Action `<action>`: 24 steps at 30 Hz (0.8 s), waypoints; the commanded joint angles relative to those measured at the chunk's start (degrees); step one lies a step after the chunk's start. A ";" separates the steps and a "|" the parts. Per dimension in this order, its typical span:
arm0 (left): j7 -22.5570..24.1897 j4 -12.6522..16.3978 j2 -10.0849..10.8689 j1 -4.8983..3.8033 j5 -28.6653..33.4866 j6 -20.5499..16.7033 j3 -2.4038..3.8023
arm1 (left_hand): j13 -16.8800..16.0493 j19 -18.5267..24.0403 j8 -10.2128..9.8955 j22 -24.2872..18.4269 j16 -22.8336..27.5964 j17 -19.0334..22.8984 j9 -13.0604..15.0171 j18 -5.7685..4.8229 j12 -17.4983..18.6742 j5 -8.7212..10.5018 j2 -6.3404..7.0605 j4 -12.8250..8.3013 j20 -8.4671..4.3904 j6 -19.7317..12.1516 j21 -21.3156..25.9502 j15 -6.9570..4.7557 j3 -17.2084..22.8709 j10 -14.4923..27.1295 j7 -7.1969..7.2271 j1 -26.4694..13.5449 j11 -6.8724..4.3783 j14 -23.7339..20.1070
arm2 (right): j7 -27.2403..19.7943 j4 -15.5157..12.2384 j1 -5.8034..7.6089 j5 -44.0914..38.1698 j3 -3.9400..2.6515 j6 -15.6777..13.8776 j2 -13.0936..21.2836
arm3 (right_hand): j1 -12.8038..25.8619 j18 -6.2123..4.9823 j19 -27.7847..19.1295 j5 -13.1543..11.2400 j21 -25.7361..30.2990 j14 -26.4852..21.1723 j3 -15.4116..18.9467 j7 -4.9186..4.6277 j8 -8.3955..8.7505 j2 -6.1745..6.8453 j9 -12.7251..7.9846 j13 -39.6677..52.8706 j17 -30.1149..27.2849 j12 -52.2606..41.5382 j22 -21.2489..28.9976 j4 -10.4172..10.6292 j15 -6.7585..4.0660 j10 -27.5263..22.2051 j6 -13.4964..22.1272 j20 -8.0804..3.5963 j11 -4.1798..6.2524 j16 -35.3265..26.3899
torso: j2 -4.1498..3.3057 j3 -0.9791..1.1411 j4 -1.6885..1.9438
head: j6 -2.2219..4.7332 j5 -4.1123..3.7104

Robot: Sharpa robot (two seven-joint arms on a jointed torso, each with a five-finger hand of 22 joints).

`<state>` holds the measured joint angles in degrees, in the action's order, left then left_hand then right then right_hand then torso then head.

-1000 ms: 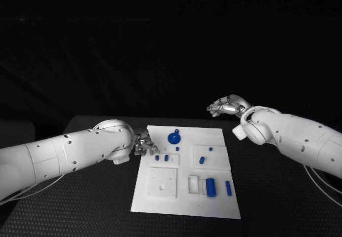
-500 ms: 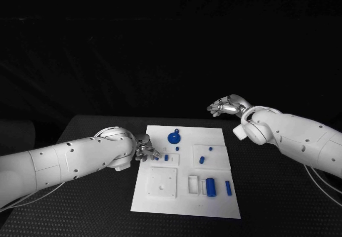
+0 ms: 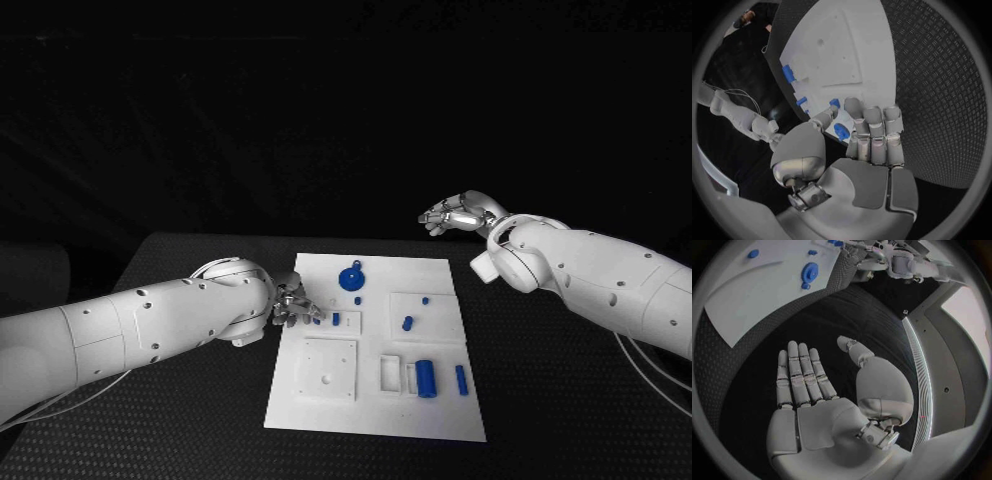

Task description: Assemble the parts on the task board

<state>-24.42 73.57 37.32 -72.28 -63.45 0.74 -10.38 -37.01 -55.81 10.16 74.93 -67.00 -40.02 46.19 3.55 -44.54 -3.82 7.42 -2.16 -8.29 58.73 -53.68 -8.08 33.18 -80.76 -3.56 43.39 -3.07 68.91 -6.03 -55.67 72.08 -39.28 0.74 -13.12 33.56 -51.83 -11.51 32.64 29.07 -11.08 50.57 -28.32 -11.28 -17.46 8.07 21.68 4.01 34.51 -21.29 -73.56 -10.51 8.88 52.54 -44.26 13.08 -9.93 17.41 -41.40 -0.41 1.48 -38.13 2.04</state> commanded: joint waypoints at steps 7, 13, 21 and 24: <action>0.86 -0.34 -0.29 0.56 0.29 0.10 0.01 | -0.04 -0.33 0.06 0.91 0.16 0.02 -0.27 0.35 0.20 0.09 -2.04 -0.82 -4.40 0.44 0.31 -0.32 -0.38 -0.04 -0.04 0.99 0.16 0.01 | -0.38 0.04 -0.04 -0.04 -0.01 0.37 -0.20 | -0.06 -0.63 0.12 0.19 0.26 0.31 -0.04 -1.25 -0.32 -0.49 -0.08 -0.05 0.09 0.38 -0.09 -0.25 0.25 0.19 0.35 0.35 -0.15 -0.21 | 0.02 0.04 -0.06 | -0.31 0.10; 1.10 -0.31 -0.46 0.56 0.89 0.10 0.01 | -0.08 -0.30 0.18 0.97 0.13 0.00 -0.50 0.29 0.19 -0.13 -3.49 -2.13 -4.42 0.49 0.30 -0.28 -0.63 -0.06 -0.03 2.13 0.18 0.02 | -0.38 0.01 -0.04 -0.04 -0.01 0.44 -0.25 | -0.06 -0.63 0.12 0.19 0.27 0.31 -0.04 -1.25 -0.32 -0.49 -0.08 -0.05 0.09 0.38 -0.10 -0.25 0.25 0.19 0.35 0.36 -0.15 -0.22 | 0.02 0.00 0.01 | -0.39 0.07; 1.39 -0.94 -0.81 0.60 1.34 -0.01 0.01 | -0.11 -0.27 0.27 0.98 0.13 0.00 -0.75 0.17 0.21 -0.44 -5.30 -3.52 -4.40 0.45 0.32 -0.22 -0.66 -0.07 -0.09 3.34 0.22 0.01 | -0.30 0.16 -0.05 -0.06 -0.01 0.41 -0.27 | -0.05 -0.64 0.13 0.18 0.29 0.31 -0.04 -1.25 -0.32 -0.50 -0.09 -0.05 0.10 0.38 -0.12 -0.25 0.25 0.19 0.35 0.36 -0.15 -0.22 | -0.01 0.01 0.03 | -0.36 -0.02; 1.52 -0.99 -0.80 0.63 1.68 -0.04 0.01 | -0.11 -0.26 0.27 0.98 0.14 0.00 -0.77 0.16 0.22 -0.44 -5.34 -3.62 -4.39 0.42 0.32 -0.22 -0.70 -0.06 -0.10 3.39 0.23 0.00 | -0.33 0.14 -0.05 -0.06 -0.01 0.37 -0.24 | -0.05 -0.64 0.13 0.18 0.30 0.31 -0.04 -1.25 -0.33 -0.50 -0.09 -0.05 0.10 0.38 -0.13 -0.25 0.25 0.19 0.35 0.36 -0.15 -0.22 | 0.00 0.00 0.01 | -0.36 -0.07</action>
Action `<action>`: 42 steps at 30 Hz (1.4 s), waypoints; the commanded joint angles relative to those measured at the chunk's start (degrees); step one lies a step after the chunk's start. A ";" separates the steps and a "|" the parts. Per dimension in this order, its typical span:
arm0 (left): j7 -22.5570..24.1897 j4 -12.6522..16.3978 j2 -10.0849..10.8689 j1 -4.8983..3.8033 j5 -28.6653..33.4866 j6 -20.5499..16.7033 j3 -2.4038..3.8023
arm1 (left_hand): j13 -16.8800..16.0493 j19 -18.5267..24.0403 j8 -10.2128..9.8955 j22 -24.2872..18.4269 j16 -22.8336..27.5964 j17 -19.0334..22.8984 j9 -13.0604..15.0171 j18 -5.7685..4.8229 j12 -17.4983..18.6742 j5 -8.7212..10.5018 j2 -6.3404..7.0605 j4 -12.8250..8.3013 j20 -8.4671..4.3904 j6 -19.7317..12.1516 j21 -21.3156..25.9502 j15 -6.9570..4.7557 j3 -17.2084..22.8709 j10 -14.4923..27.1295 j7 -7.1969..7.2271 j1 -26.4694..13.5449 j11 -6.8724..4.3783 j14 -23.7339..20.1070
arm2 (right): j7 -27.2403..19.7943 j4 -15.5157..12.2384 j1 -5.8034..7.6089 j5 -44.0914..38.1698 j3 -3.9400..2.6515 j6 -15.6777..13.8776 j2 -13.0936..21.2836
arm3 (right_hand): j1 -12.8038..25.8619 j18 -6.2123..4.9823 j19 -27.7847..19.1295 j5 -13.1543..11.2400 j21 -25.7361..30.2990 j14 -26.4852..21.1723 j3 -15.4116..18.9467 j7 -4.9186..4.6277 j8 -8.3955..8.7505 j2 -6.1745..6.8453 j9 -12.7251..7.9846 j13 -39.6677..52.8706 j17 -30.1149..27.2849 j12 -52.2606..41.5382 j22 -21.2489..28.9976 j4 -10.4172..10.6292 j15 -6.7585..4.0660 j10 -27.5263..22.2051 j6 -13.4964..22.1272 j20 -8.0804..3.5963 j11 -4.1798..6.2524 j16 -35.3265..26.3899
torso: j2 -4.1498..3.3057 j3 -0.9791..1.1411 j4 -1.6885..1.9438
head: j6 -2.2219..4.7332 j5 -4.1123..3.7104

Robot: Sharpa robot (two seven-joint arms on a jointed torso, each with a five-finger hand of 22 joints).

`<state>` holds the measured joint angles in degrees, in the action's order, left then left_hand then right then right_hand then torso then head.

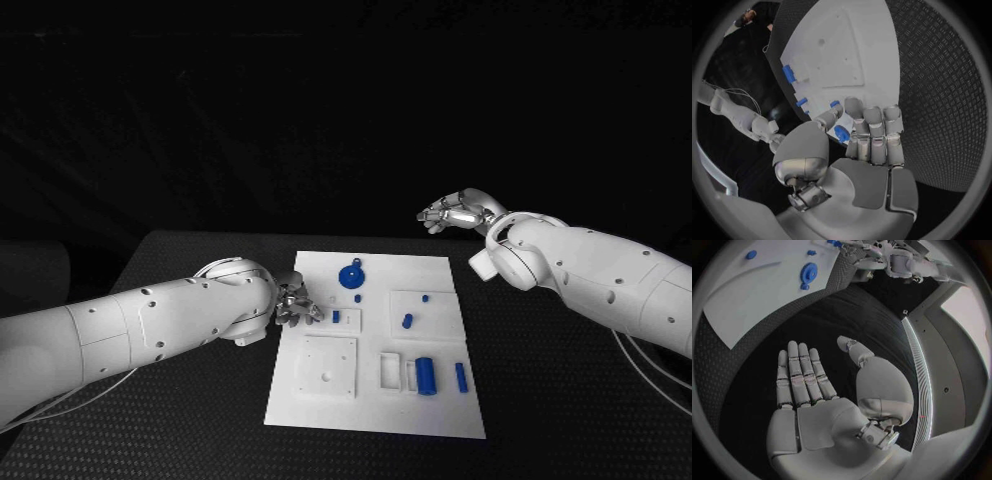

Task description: Assemble the parts on the task board

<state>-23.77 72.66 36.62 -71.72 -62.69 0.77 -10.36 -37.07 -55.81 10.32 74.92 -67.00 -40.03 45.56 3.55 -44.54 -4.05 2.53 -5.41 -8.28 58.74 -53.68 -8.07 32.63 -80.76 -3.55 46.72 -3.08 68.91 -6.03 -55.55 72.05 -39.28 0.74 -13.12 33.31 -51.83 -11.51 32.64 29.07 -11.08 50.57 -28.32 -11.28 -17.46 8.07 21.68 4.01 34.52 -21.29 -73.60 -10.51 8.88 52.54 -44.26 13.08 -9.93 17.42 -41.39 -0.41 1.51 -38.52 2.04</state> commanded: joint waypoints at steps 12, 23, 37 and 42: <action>0.99 -0.70 -0.58 0.08 1.33 0.59 -0.01 | -0.08 -0.26 0.11 1.00 0.13 0.02 -0.48 0.07 0.22 -0.35 -1.89 -1.83 -4.40 0.21 0.35 -0.17 -0.11 -0.08 -0.20 1.22 0.31 -0.01 | -0.33 -0.03 -0.02 -0.05 -0.01 0.46 -0.03 | -0.05 -0.65 0.15 0.18 0.34 0.31 -0.05 -1.25 -0.33 -0.50 -0.11 -0.05 0.09 0.38 -0.12 -0.25 0.25 0.19 0.35 0.37 -0.15 -0.24 | -0.02 0.06 -0.06 | 0.04 -0.06; 1.20 -1.25 -0.92 0.32 1.95 0.94 -0.65 | -0.10 -0.25 0.31 1.03 0.15 0.02 -0.82 -0.07 0.25 -0.86 -3.91 -4.57 -4.40 0.16 0.32 -0.08 0.59 -0.11 -0.29 3.96 0.41 -0.06 | -0.33 -0.07 -0.02 -0.05 -0.01 0.47 -0.12 | -0.03 -0.65 0.15 0.18 0.37 0.31 -0.04 -1.25 -0.33 -0.50 -0.12 -0.06 0.10 0.38 -0.14 -0.24 0.26 0.19 0.36 0.37 -0.16 -0.25 | -0.01 0.03 -0.03 | -0.11 -0.25; 2.59 -0.85 -0.82 0.32 2.59 -0.60 -0.66 | -0.13 -0.21 1.38 1.08 0.02 -0.03 -0.67 -0.32 0.18 -5.66 -6.84 -7.49 -4.31 1.43 0.24 0.14 1.43 -0.32 -0.14 6.53 0.33 0.06 | -0.34 -0.11 -0.02 -0.05 0.00 0.44 0.01 | -0.02 -0.66 0.16 0.18 0.40 0.32 -0.05 -1.26 -0.34 -0.50 -0.13 -0.06 0.11 0.38 -0.17 -0.23 0.26 0.19 0.36 0.38 -0.16 -0.25 | -0.01 -0.02 0.00 | 0.11 -0.30; 2.88 -0.72 -0.80 0.33 3.84 -1.16 -0.65 | -0.13 -0.32 2.10 1.08 -0.12 -0.07 -0.28 -0.45 0.11 -8.04 -7.42 -8.23 -4.25 2.12 0.12 0.22 1.08 -0.38 0.14 6.34 0.05 0.20 | -0.33 -0.12 -0.02 -0.05 0.00 0.50 0.00 | -0.02 -0.67 0.17 0.18 0.42 0.32 -0.05 -1.25 -0.34 -0.50 -0.13 -0.06 0.11 0.38 -0.18 -0.23 0.25 0.19 0.36 0.38 -0.16 -0.26 | -0.02 -0.01 -0.03 | 0.20 -0.32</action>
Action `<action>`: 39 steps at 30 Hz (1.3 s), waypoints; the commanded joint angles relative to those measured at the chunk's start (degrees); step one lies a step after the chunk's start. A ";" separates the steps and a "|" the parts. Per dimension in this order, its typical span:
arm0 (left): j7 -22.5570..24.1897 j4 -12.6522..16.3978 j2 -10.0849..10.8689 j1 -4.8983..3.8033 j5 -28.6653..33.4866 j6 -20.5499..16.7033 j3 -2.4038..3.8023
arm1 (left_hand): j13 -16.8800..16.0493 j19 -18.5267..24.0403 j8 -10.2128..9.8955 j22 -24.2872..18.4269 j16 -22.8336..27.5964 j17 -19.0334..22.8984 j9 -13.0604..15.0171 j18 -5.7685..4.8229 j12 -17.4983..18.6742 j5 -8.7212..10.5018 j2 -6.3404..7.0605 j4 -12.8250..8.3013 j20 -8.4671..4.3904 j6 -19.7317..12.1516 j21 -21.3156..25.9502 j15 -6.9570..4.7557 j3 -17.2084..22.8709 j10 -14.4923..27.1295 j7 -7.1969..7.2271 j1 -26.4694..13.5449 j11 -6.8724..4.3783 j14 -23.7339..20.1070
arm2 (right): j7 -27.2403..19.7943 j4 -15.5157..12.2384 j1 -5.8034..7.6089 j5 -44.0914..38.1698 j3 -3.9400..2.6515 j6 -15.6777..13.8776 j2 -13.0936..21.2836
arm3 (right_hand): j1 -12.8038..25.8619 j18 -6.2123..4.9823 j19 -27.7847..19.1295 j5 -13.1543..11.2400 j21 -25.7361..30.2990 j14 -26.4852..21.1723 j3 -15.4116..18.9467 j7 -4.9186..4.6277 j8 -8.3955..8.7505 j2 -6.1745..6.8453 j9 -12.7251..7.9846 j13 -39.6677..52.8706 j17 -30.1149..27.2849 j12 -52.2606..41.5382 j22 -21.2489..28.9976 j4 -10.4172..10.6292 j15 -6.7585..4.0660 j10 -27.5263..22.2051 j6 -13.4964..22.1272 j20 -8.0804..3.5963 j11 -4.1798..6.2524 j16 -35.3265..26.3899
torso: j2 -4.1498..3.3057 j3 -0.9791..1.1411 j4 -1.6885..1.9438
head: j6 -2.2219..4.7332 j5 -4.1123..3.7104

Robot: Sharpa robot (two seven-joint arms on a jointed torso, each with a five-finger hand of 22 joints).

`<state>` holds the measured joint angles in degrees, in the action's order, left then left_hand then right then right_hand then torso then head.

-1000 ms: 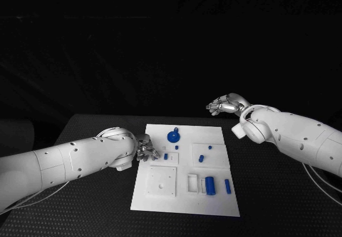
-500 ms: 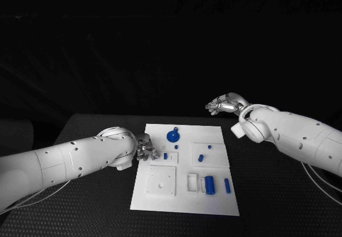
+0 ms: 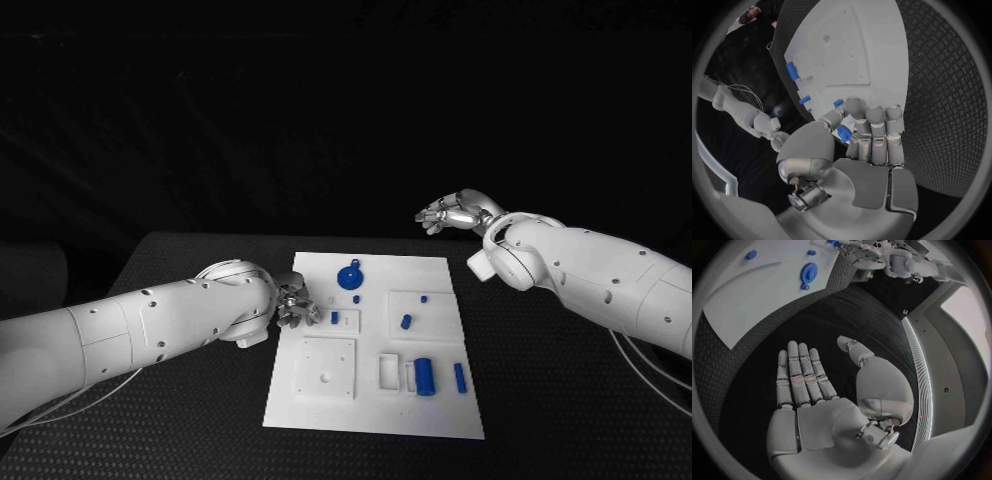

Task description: Assemble the parts on the task board

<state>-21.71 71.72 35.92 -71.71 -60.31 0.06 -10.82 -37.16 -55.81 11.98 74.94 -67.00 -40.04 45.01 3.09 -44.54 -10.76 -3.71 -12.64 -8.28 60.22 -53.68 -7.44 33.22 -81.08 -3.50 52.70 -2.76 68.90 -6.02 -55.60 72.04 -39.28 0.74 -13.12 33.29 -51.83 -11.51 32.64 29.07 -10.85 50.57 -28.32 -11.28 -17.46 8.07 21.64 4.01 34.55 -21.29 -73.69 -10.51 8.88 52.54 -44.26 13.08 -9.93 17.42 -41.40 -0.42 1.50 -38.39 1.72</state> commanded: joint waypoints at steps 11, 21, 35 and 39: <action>0.13 0.78 0.10 0.30 4.05 -0.48 -0.14 | 0.40 -0.52 1.99 1.02 -0.31 -0.07 1.34 -0.05 0.14 -10.20 -0.90 -2.68 -4.23 1.96 0.00 -0.11 0.38 -0.22 0.76 -0.71 -0.90 0.46 | -0.34 -0.07 -0.01 -0.05 0.00 0.55 0.08 | -0.02 -0.67 0.18 0.19 0.21 0.32 -0.05 -1.25 -0.35 -0.50 -0.10 -0.05 0.09 0.38 -0.12 -0.24 0.25 0.19 0.36 0.38 -0.16 -0.26 | 0.00 0.07 -0.05 | 0.15 -0.02; -1.36 2.17 0.76 0.15 3.48 0.38 0.16 | 0.47 -0.73 2.41 1.03 -0.42 -0.09 1.68 -0.01 -0.03 -11.70 -0.81 -3.15 -4.26 2.35 -0.12 -0.16 0.44 -0.31 0.98 -0.94 -1.12 0.67 | -0.32 -0.11 -0.01 -0.05 0.00 0.52 0.18 | -0.03 -0.68 0.18 0.19 0.24 0.32 -0.05 -1.25 -0.35 -0.50 -0.10 -0.06 0.10 0.39 -0.15 -0.25 0.25 0.19 0.36 0.38 -0.16 -0.27 | 0.03 0.10 -0.01 | 0.33 -0.02; -2.06 1.99 0.50 -0.54 -0.80 1.61 0.48 | 0.47 -0.78 2.47 1.04 -0.46 -0.09 1.74 0.02 -0.08 -11.95 -0.83 -3.29 -4.28 2.39 -0.16 -0.17 0.51 -0.33 1.02 -0.89 -1.17 0.73 | -0.30 -0.09 -0.01 -0.05 0.00 0.60 0.17 | -0.05 -0.69 0.19 0.18 0.29 0.32 -0.06 -1.25 -0.36 -0.51 -0.12 -0.06 0.11 0.39 -0.20 -0.27 0.25 0.18 0.37 0.39 -0.15 -0.29 | 0.00 0.03 -0.03 | 0.31 0.07; -2.14 1.77 0.37 -0.91 -1.00 1.97 0.51 | 0.48 -0.79 2.47 1.04 -0.46 -0.09 1.75 0.02 -0.09 -11.97 -0.82 -3.31 -4.28 2.39 -0.17 -0.17 0.53 -0.32 1.03 -0.87 -1.18 0.73 | -0.33 -0.10 -0.01 -0.05 0.00 0.61 0.11 | -0.05 -0.69 0.20 0.18 0.30 0.32 -0.06 -1.25 -0.36 -0.51 -0.12 -0.06 0.12 0.39 -0.20 -0.28 0.25 0.18 0.37 0.39 -0.16 -0.29 | 0.01 0.03 -0.05 | 0.37 0.08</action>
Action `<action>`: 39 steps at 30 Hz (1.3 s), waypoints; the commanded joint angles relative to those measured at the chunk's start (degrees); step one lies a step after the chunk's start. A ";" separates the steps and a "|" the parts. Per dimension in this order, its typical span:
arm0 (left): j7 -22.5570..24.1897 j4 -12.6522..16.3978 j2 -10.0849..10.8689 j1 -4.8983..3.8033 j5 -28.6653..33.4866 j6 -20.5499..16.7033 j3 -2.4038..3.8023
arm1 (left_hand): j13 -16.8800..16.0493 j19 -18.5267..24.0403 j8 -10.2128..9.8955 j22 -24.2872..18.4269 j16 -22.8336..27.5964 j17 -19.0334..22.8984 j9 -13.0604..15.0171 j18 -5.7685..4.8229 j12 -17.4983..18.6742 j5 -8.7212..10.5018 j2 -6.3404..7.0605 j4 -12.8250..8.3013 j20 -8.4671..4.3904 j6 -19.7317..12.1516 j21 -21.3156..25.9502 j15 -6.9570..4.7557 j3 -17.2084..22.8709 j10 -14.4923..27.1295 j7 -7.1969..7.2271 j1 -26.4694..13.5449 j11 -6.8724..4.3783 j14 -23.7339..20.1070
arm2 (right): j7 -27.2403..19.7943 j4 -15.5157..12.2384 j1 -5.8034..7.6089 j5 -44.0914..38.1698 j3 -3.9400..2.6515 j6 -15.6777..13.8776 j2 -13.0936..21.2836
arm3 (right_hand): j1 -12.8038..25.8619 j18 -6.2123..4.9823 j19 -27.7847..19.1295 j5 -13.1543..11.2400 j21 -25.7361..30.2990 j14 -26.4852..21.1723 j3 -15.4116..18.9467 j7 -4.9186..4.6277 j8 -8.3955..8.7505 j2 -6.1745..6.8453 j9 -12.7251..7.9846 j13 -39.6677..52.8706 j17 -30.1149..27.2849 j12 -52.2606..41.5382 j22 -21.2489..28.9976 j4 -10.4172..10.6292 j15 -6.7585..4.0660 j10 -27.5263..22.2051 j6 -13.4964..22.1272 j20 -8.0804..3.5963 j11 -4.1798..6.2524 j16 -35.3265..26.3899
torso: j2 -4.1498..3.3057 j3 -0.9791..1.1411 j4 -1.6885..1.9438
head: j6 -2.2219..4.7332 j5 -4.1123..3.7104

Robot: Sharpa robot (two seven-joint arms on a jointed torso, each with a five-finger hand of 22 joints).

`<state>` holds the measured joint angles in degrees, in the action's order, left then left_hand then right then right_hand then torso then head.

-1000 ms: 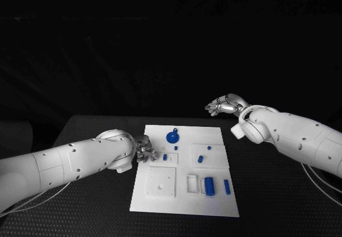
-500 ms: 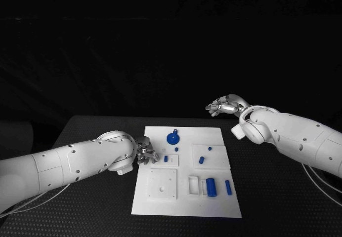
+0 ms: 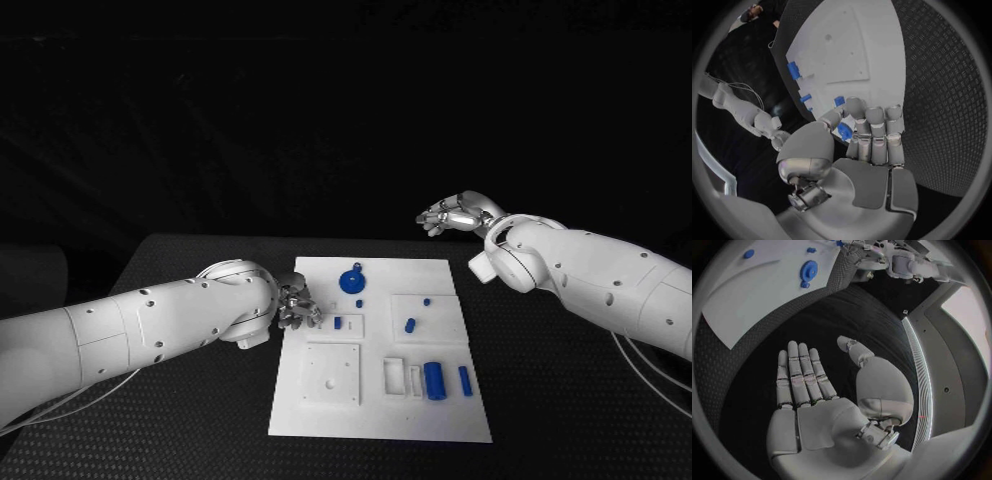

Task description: Assemble the parts on the task board

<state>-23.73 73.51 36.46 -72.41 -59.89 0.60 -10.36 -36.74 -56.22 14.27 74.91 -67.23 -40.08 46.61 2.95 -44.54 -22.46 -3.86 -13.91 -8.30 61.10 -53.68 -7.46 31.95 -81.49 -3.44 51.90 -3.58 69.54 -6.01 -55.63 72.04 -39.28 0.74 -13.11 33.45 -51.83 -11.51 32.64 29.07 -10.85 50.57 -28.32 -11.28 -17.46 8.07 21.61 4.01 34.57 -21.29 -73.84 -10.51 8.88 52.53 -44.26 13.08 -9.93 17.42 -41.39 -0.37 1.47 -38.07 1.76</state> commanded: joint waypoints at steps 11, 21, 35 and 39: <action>-2.75 -1.29 -0.87 -2.08 4.45 13.01 0.19 | 0.10 -0.29 0.16 1.08 -0.19 -0.04 0.17 0.15 -0.10 -0.12 -0.65 -2.26 -4.24 1.42 -0.17 -0.07 1.95 0.14 0.97 0.13 -0.36 0.01 | -0.33 0.02 -0.01 -0.05 -0.01 0.59 -0.22 | -0.05 -0.70 0.20 0.18 0.34 0.32 -0.06 -1.26 -0.37 -0.52 -0.09 -0.06 0.10 0.39 -0.08 -0.28 0.25 0.18 0.37 0.40 -0.16 -0.30 | -0.03 0.01 -0.05 | -0.06 0.17; -4.14 -9.16 -5.42 -5.10 12.99 26.89 0.17 | 0.24 0.28 0.27 1.17 -0.09 -0.04 0.41 0.07 -0.02 -0.71 -0.78 -2.46 -4.04 1.46 -0.16 0.35 2.09 0.33 0.93 0.39 -0.31 -0.43 | -0.29 0.17 -0.01 -0.05 -0.01 0.60 -0.58 | -0.04 -0.70 0.21 0.18 0.37 0.33 -0.05 -1.26 -0.37 -0.53 -0.10 -0.05 0.11 0.38 -0.11 -0.28 0.25 0.19 0.37 0.41 -0.16 -0.30 | -0.02 0.04 -0.05 | -0.16 0.46; -4.14 -12.82 -8.85 -5.50 10.03 25.82 -0.33 | 0.27 0.47 1.16 1.19 -0.38 -0.20 1.63 0.19 -0.27 -5.44 -1.36 -2.68 -3.86 2.19 -0.57 0.49 1.57 0.33 1.32 -0.95 -0.68 -0.37 | -0.27 0.23 0.00 -0.05 -0.01 0.53 -0.84 | -0.06 -0.72 0.23 0.18 0.42 0.33 -0.06 -1.25 -0.38 -0.50 -0.11 -0.05 0.12 0.38 -0.15 -0.31 0.25 0.19 0.37 0.41 -0.15 -0.32 | -0.03 0.10 -0.04 | -0.36 0.67; -4.13 -13.37 -9.38 -5.48 8.53 25.11 -0.97 | 0.24 0.40 1.33 1.19 -0.49 -0.24 1.94 0.25 -0.36 -5.95 -1.42 -2.73 -3.88 2.26 -0.67 0.43 1.61 0.33 1.42 -1.08 -0.79 -0.25 | -0.28 0.29 0.00 -0.05 -0.01 0.49 -0.90 | -0.07 -0.72 0.23 0.18 0.43 0.33 -0.06 -1.25 -0.39 -0.50 -0.11 -0.05 0.13 0.39 -0.17 -0.32 0.25 0.18 0.37 0.41 -0.16 -0.32 | -0.04 -0.01 -0.05 | -0.36 0.63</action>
<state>-27.79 60.41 27.35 -77.85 -49.26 25.88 -11.31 -36.53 -55.99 15.31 74.94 -67.48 -40.23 48.52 2.64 -44.54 -28.24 -4.77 -14.46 -8.50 61.41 -54.12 -6.91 31.40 -81.07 -3.75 50.87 -3.99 69.38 -5.99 -55.37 72.04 -39.28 0.74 -13.11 32.57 -51.83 -11.51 32.85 29.07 -10.63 50.57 -28.32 -11.28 -17.46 8.07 21.57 4.01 34.63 -21.29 -73.95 -10.51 8.88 52.54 -44.26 13.29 -9.93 17.42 -41.41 -0.30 1.41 -38.45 2.40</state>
